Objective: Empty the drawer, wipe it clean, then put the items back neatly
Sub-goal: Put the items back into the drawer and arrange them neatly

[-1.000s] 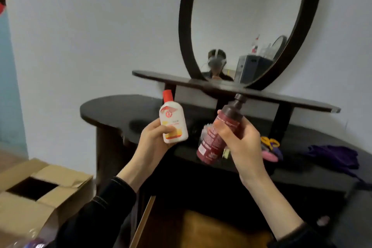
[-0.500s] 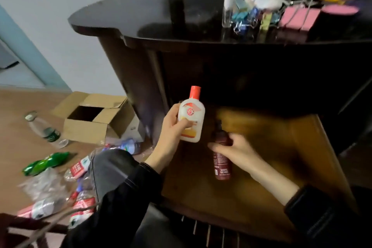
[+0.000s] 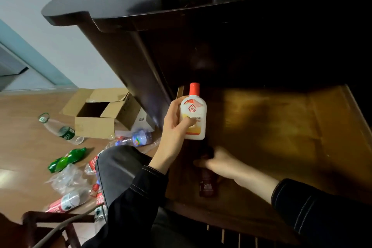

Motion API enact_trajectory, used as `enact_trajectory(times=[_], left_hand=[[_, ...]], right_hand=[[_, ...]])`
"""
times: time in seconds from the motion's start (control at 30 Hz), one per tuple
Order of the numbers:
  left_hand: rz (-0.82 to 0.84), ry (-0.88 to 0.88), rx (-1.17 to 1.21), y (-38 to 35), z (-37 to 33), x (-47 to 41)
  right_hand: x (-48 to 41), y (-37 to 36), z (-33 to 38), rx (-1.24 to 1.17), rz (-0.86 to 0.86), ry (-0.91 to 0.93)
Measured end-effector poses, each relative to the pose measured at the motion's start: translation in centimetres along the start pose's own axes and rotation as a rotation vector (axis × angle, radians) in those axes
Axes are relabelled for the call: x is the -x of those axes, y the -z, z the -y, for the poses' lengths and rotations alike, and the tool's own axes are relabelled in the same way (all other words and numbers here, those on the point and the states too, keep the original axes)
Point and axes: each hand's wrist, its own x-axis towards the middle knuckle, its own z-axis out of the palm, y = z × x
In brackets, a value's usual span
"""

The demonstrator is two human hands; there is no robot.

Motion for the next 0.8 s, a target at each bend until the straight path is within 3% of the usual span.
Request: enact_trajectory(times=[0.37,0.53,0.8], left_hand=[[0.029,-0.015,-0.044,-0.1,0.0,0.2],[0.027,-0.013,-0.083,-0.3,-0.1,0.2],[0.055,-0.019,-0.105,-0.4,0.1,0.4]], right_hand=[[0.3,-1.7,-0.5,0.069,0.099,-0.004],[0.1,-2.1,-0.7,0.095,0.078,0.135],[-0.4,-2.0,-0.9,0.285,0.136,0.196]])
